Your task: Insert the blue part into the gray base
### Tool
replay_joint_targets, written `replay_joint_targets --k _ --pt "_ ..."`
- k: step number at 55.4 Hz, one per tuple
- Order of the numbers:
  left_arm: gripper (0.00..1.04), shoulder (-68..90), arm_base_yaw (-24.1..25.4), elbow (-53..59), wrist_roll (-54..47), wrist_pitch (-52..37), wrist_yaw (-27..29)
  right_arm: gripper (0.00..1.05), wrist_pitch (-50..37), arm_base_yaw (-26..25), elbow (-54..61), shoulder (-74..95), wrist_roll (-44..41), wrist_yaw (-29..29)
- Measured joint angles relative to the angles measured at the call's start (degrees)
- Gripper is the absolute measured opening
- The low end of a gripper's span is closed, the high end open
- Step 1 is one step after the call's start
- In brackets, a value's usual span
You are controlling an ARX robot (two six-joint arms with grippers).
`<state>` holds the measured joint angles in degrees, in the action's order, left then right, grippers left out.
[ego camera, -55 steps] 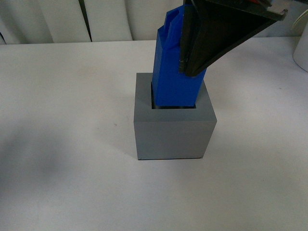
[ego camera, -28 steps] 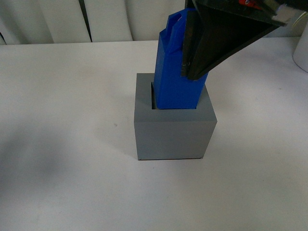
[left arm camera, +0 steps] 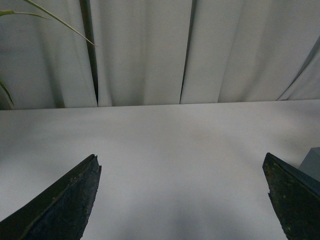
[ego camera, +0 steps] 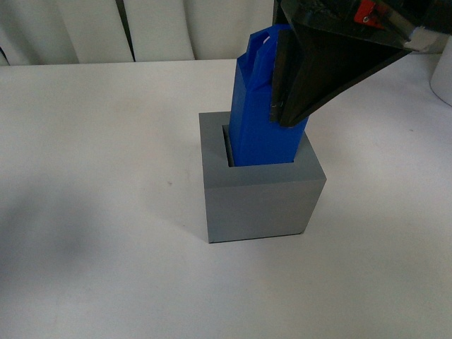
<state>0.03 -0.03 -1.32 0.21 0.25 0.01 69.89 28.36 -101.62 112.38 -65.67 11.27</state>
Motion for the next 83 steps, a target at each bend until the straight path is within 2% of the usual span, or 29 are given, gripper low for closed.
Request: replay_joint_targets --k 10,18,27,33,55,62,83 --pt "0.99 -0.02 0.00 0.00 0.00 0.02 0.00 0.47 -0.92 0.07 0.70 0.00 -0.09 0.00" --pt "0.99 0.00 0.00 0.00 0.00 0.00 0.00 0.67 -1.57 0.09 0.90 0.00 -0.09 0.31" --pt "0.99 0.00 0.00 0.00 0.00 0.00 0.00 0.99 -2.19 -0.09 0.70 0.00 0.46 2.21" --pt "0.99 0.00 0.00 0.00 0.00 0.00 0.00 0.97 -2.23 -0.35 0.31 -0.35 0.79 3.54" --pt "0.99 0.00 0.00 0.00 0.00 0.00 0.00 0.97 -5.51 -3.26 1.88 -9.35 2.08 7.43" --pt "0.99 -0.02 0.00 0.00 0.00 0.00 0.00 0.97 -14.95 -5.66 7.34 -14.97 5.81 9.68" --pt "0.99 0.00 0.00 0.00 0.00 0.02 0.00 0.97 -46.01 -13.44 31.58 -35.45 25.53 16.24"
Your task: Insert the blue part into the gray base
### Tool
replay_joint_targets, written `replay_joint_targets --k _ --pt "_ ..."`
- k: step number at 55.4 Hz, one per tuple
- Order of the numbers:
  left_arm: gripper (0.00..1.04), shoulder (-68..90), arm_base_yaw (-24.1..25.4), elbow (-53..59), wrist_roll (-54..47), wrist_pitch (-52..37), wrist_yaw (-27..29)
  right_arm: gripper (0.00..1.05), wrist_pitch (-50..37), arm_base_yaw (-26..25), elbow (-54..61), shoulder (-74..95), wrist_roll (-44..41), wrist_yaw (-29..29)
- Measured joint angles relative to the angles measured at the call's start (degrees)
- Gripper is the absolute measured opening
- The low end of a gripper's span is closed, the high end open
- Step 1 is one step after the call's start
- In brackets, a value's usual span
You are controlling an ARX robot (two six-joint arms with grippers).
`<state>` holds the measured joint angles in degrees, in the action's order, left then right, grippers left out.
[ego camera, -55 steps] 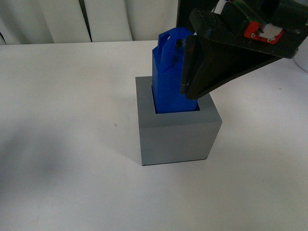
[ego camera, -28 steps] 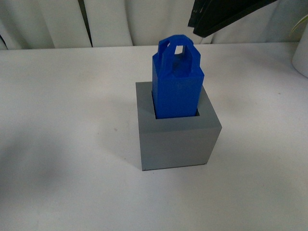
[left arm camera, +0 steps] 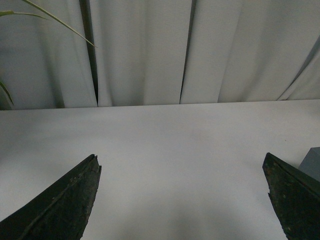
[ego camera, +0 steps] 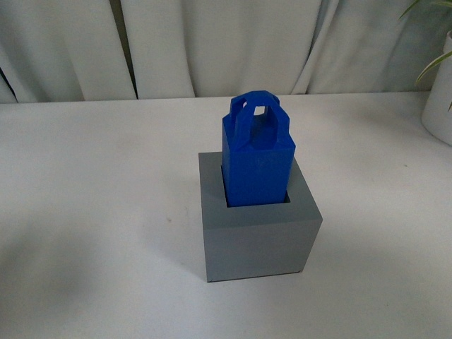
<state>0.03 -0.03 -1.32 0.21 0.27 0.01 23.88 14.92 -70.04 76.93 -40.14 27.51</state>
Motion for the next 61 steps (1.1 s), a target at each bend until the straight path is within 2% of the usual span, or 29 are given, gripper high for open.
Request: replay_joint_targets --k 8,16,27,29,31,32,36,39,44,52,56,57,61 --pt "0.99 -0.02 0.00 0.00 0.02 -0.02 0.00 0.97 -13.99 -0.94 12.24 -9.44 9.44 -2.29" --pt "0.99 -0.02 0.00 0.00 0.00 -0.02 0.00 0.97 -29.55 -1.55 25.62 -18.40 23.63 -9.42" --pt "0.99 -0.02 0.00 0.00 0.00 -0.02 0.00 0.97 -30.21 -1.84 26.75 -18.71 28.55 -9.79" --pt "0.99 0.00 0.00 0.00 0.00 -0.02 0.00 0.96 -31.32 -1.33 27.12 -18.88 29.27 -11.98" --pt "0.99 -0.02 0.00 0.00 0.00 -0.02 0.00 0.89 -37.11 0.17 29.73 -19.74 32.30 -22.69" --pt "0.99 0.00 0.00 0.00 0.00 -0.02 0.00 0.88 -37.75 0.28 30.10 -19.85 32.65 -23.82" --pt "0.99 0.00 0.00 0.00 0.00 0.00 0.00 0.75 -43.85 0.22 35.15 -22.08 36.00 -36.35" --pt "0.99 -0.02 0.00 0.00 0.00 -0.02 0.13 0.66 -45.77 -0.83 38.40 -23.98 37.33 -40.11" --pt "0.99 -0.02 0.00 0.00 0.02 -0.02 0.02 0.44 -48.22 -3.43 45.66 -28.28 38.97 -38.77" --pt "0.99 -0.02 0.00 0.00 0.02 -0.02 0.02 0.22 -49.62 -5.53 51.19 -31.80 39.23 -36.59" --pt "0.99 -0.02 0.00 0.00 0.00 -0.02 0.00 0.04 -50.23 -6.95 54.47 -34.64 39.36 -34.93" --pt "0.99 -0.02 0.00 0.00 0.00 0.00 0.00 0.01 -50.31 -7.21 55.08 -35.21 39.34 -34.71" --pt "0.99 -0.02 0.00 0.00 0.02 -0.02 -0.02 0.02 -50.40 -8.07 56.92 -36.85 39.43 -34.12"
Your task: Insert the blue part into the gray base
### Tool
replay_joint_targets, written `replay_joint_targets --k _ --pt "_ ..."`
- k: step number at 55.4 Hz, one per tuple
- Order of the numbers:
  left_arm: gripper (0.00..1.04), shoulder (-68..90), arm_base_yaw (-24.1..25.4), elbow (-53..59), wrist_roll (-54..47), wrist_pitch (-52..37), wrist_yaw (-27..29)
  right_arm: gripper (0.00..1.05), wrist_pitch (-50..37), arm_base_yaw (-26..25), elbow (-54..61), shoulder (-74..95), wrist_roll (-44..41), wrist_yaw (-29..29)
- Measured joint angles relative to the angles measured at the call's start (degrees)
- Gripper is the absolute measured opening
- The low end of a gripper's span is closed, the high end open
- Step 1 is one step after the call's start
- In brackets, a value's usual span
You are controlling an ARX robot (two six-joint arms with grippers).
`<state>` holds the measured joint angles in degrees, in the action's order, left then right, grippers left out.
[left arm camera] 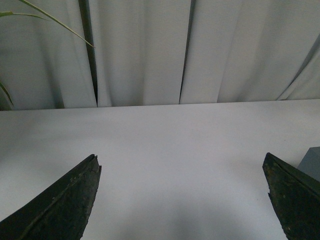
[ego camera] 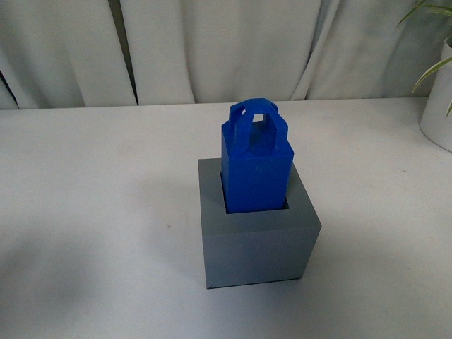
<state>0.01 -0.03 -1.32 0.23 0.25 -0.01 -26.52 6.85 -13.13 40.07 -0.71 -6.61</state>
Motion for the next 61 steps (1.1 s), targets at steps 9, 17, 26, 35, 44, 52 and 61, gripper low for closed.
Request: replay_joint_targets --k 9,17,26,35,44,52,61 --pt "0.99 0.00 0.00 0.00 0.00 0.00 0.04 0.02 0.48 -3.54 3.91 -4.42 0.04 4.98" --pt "0.99 0.00 0.00 0.00 -0.02 0.00 -0.02 0.02 2.05 -6.71 7.02 -9.22 0.11 6.40" --pt "0.99 0.00 0.00 0.00 -0.02 0.00 0.02 0.02 4.55 -6.73 8.94 -13.73 0.11 6.54" --pt "0.99 0.00 0.00 0.00 -0.02 0.00 0.00 0.02 7.13 -6.73 10.32 -17.70 0.11 6.51" --pt "0.99 0.00 0.00 0.00 0.00 0.00 0.00 0.02 8.17 -6.73 12.63 -21.59 0.11 6.58" --pt "0.99 0.00 0.00 0.00 -0.02 0.00 0.02 0.02 11.54 -6.73 12.85 -25.29 0.11 6.60" --pt "0.99 0.00 0.00 0.00 -0.02 0.00 0.02 0.02 14.64 -6.73 12.85 -28.35 0.13 6.69"
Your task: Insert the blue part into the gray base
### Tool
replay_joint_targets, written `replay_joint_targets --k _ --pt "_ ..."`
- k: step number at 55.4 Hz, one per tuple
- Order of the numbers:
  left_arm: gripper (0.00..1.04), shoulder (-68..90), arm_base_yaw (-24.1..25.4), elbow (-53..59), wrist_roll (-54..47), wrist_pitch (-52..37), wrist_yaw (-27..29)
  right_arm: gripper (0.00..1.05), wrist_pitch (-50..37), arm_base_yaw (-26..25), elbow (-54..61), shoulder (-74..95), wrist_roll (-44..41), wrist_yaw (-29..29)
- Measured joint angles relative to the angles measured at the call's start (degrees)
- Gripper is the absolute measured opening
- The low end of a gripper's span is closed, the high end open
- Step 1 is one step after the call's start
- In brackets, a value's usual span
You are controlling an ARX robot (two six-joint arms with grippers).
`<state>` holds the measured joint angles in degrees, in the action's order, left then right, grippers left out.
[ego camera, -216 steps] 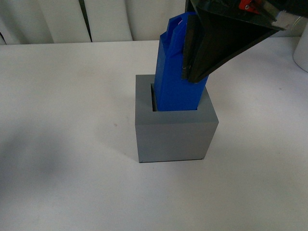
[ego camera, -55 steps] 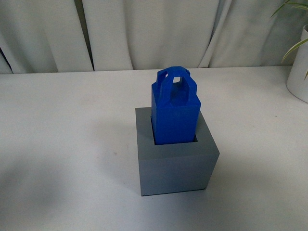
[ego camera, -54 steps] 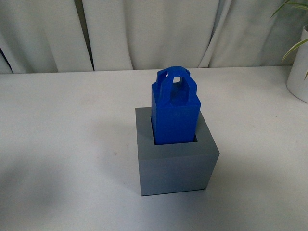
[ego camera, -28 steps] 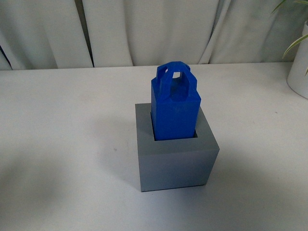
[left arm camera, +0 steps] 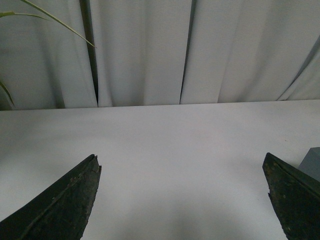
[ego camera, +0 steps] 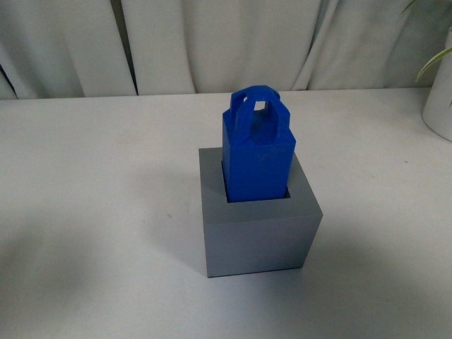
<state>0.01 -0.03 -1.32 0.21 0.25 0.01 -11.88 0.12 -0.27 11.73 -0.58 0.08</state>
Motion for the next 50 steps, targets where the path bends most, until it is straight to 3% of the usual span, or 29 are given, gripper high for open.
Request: replay_joint_targets --k 8,13,25,50 --pt "0.99 0.00 0.00 0.00 0.00 0.00 0.00 0.02 2.27 0.00 0.00 -2.34 0.00 0.00" --pt "0.99 0.02 0.00 0.00 0.02 0.00 0.00 0.02 10.97 0.00 -0.07 -8.94 -0.02 0.04" --pt "0.99 0.02 0.00 0.00 0.00 0.00 0.00 0.03 11.78 0.00 -0.07 -11.47 -0.04 0.04" --pt "0.99 0.02 0.00 0.00 0.02 0.00 -0.02 0.86 11.78 0.00 -0.07 -11.50 -0.02 0.04"
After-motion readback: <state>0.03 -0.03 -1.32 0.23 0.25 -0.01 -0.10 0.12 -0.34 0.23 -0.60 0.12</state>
